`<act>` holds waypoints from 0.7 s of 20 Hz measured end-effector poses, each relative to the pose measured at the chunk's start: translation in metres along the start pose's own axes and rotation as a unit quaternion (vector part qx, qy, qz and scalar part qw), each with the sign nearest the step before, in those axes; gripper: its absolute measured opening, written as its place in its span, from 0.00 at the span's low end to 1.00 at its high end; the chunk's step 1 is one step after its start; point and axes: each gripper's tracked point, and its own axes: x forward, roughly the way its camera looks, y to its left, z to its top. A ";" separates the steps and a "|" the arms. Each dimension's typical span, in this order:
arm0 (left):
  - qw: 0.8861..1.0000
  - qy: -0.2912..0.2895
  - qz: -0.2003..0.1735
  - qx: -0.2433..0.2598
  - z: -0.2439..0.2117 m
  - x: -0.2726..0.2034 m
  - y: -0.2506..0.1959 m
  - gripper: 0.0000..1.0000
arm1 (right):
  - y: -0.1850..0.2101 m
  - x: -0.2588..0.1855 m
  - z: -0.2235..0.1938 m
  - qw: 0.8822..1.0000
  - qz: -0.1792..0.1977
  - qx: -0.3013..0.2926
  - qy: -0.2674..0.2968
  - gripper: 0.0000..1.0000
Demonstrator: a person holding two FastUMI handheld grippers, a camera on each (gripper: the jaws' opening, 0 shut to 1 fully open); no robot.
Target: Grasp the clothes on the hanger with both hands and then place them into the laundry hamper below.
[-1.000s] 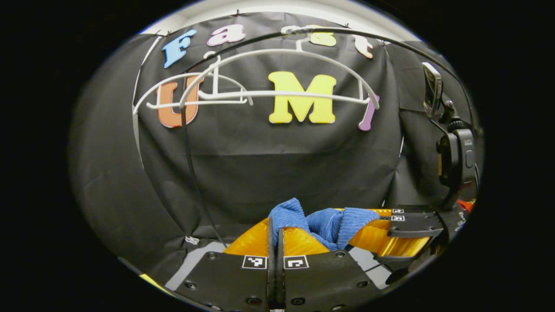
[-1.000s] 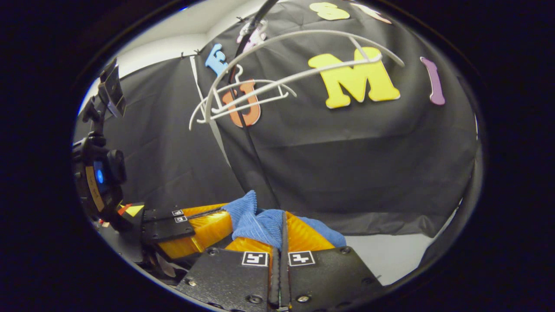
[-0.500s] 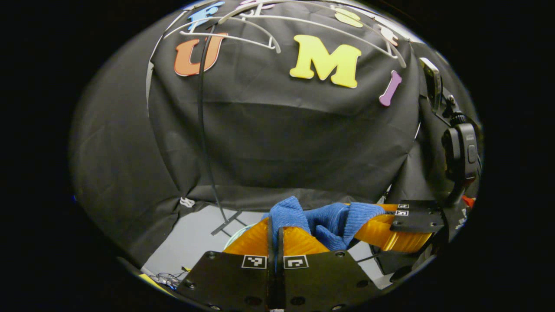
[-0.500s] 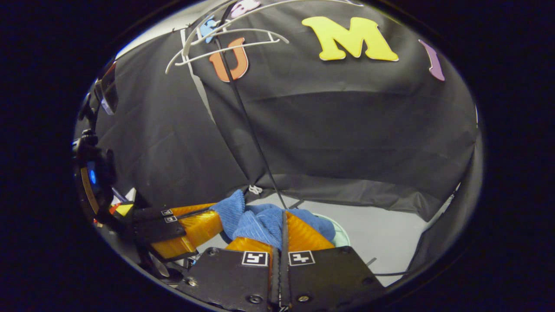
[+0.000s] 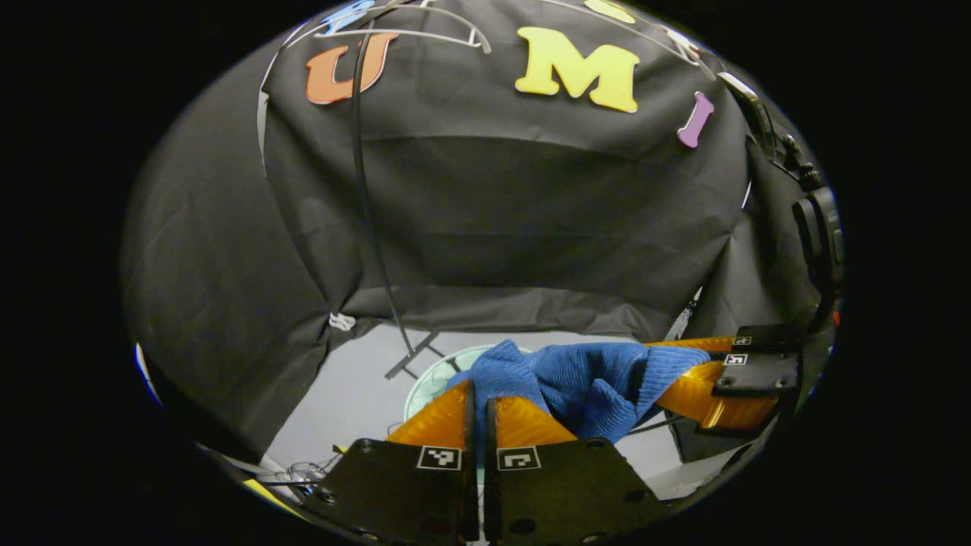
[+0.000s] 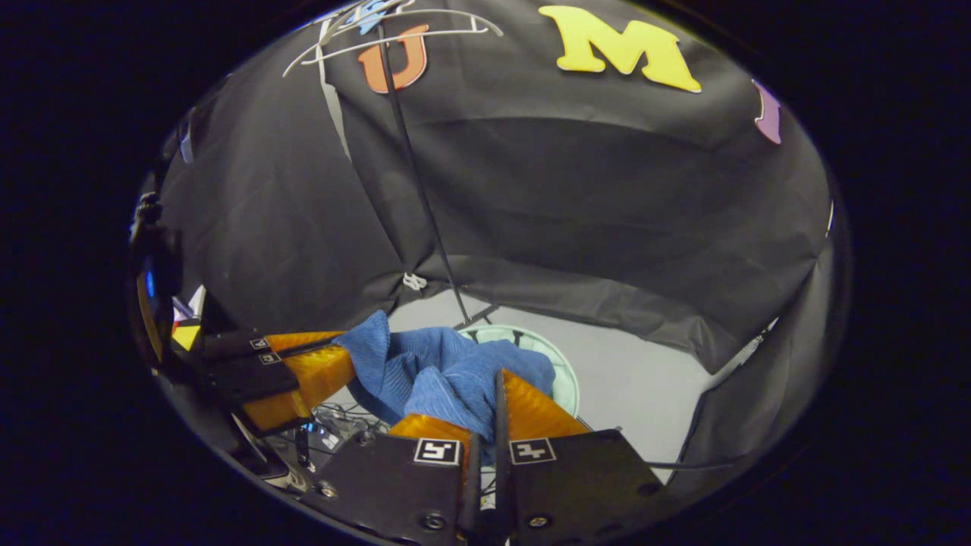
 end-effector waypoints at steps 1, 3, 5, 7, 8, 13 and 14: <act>1.000 0.006 0.005 0.003 -0.005 0.000 0.006 0.08 | 0.000 0.004 -0.007 1.000 0.000 -0.003 0.007 0.16; 1.000 -0.003 -0.012 0.011 -0.001 0.000 0.001 0.48 | 0.000 0.003 -0.004 1.000 -0.004 0.001 0.003 0.34; 1.000 -0.008 -0.007 0.024 0.003 -0.007 0.003 1.00 | -0.006 -0.001 -0.001 1.000 -0.017 0.000 0.000 0.60; 0.999 -0.009 -0.001 0.033 0.004 -0.006 0.007 1.00 | -0.009 -0.005 0.000 1.000 -0.027 -0.005 0.002 0.78; 1.000 -0.005 0.002 0.031 0.003 -0.007 0.009 0.97 | -0.010 -0.007 0.000 0.999 -0.032 -0.007 0.004 0.77; 1.000 0.007 0.005 0.018 -0.005 -0.014 0.016 0.97 | -0.013 -0.015 -0.004 0.999 -0.047 -0.012 0.004 0.77; 1.000 0.011 0.007 0.017 -0.009 -0.016 0.019 0.97 | -0.014 -0.018 -0.004 0.999 -0.052 -0.011 0.004 0.77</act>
